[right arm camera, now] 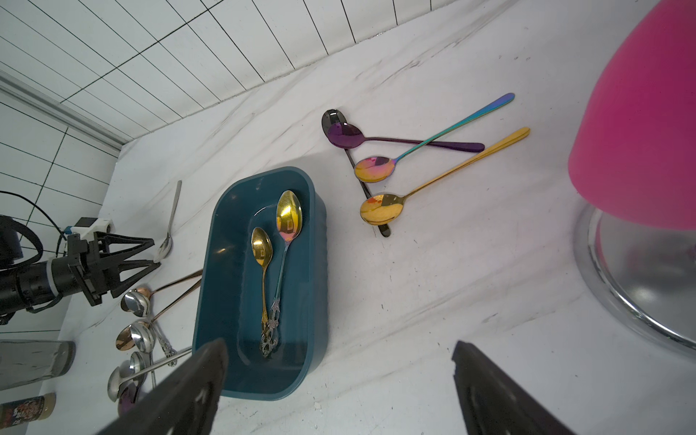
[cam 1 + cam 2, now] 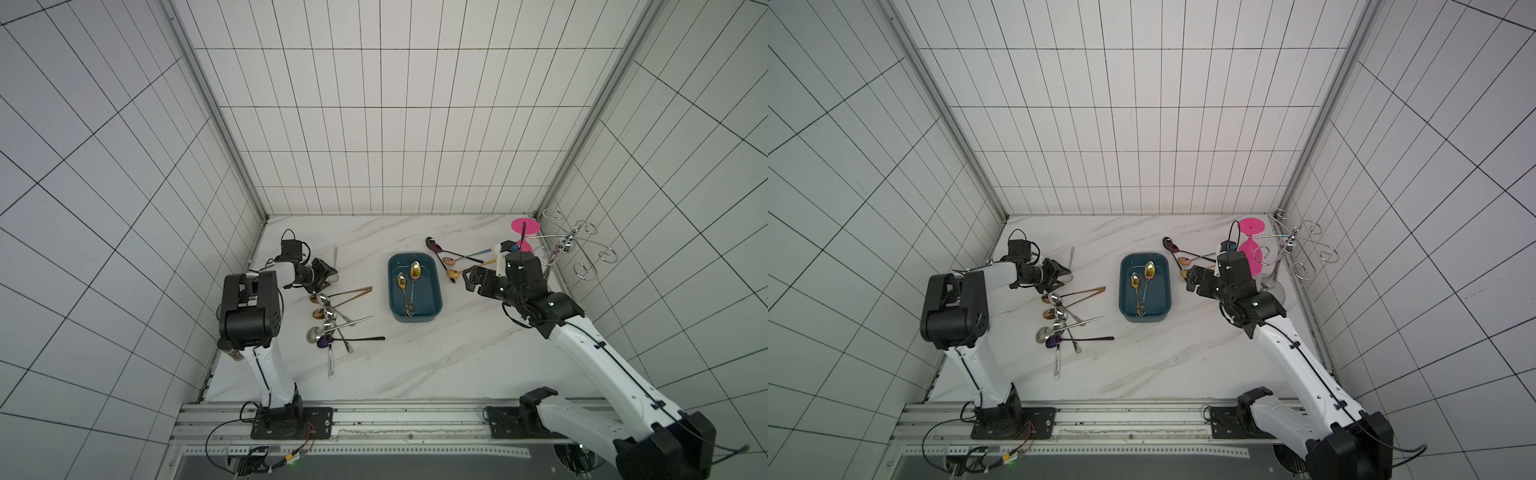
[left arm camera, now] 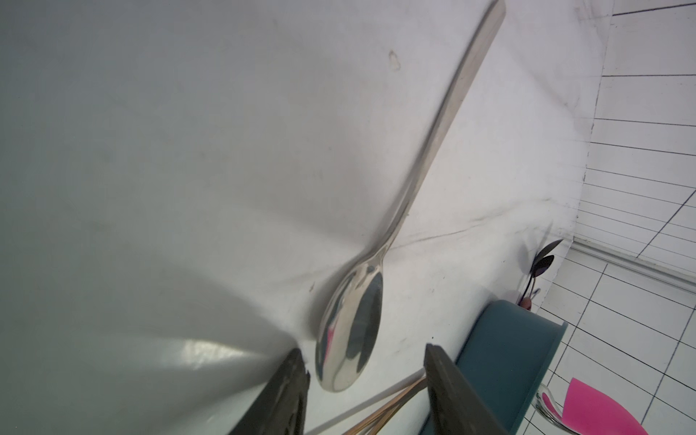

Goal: Put the spoon into the storage box
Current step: Pick up the spoon from the center of the board.

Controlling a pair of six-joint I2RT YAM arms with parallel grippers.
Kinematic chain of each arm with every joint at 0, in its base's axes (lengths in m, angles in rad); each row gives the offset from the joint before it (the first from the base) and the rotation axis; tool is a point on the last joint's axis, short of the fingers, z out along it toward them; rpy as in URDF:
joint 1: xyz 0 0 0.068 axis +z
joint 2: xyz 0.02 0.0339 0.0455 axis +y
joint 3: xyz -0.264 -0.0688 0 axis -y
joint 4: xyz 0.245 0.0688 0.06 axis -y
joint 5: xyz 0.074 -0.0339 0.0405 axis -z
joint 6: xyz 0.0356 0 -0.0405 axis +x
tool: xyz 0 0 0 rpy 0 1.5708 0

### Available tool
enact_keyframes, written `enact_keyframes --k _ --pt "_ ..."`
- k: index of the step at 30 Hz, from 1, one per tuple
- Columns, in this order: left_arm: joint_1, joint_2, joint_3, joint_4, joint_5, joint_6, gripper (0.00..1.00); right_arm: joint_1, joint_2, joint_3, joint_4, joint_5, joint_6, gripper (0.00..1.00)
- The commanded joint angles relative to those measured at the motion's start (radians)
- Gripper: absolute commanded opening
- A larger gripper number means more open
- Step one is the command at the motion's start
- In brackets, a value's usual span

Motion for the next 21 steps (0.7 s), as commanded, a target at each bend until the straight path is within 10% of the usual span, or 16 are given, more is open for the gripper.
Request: enact_keyframes --k 1,21 --pt "-0.001 0.053 -0.021 0.033 0.005 -0.056 0.51 -0.010 -0.008 0.026 -0.016 0.004 -0.005 0.97" --pt "0.001 0.113 -0.015 0.015 -0.033 -0.109 0.16 -0.018 -0.007 0.028 -0.021 0.012 -0.008 0.97"
